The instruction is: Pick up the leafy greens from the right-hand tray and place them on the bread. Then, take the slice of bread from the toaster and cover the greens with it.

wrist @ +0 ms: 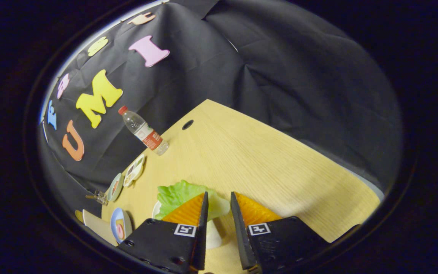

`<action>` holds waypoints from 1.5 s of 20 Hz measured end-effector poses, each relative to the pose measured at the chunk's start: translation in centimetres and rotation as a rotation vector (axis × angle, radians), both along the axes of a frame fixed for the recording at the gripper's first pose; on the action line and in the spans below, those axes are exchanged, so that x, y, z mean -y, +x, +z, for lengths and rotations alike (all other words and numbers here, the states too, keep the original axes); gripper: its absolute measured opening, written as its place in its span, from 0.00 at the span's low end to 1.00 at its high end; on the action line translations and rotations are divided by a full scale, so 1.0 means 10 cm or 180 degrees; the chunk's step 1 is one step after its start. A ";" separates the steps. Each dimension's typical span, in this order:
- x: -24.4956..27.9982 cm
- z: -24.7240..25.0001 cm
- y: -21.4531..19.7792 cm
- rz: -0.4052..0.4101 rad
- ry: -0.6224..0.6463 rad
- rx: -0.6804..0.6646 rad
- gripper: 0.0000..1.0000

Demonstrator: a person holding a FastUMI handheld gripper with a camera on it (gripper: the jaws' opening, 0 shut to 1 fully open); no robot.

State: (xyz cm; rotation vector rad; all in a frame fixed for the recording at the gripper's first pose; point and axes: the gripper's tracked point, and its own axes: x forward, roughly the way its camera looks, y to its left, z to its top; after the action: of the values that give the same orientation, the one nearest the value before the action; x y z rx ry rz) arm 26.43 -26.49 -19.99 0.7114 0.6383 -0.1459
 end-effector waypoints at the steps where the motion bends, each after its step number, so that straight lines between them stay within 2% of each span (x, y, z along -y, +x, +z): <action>1: 0.02 0.05 -0.11 -0.0032 0.0027 0.0019 0.24; 3: 0.03 -0.04 0.00 -0.0002 0.0104 -0.0020 0.01; 11: -0.09 0.58 -0.03 0.0115 0.0153 0.0406 0.00; 24: -0.81 1.52 0.01 0.0431 0.0309 0.0860 0.00; 28: -0.82 1.53 0.05 0.0490 -0.0063 0.0870 0.00; 30: -0.59 1.36 0.03 0.0327 -0.0300 0.0683 0.00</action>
State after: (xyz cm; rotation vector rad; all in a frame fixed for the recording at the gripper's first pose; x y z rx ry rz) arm 26.73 -20.62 -6.41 0.5926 0.4585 -0.0042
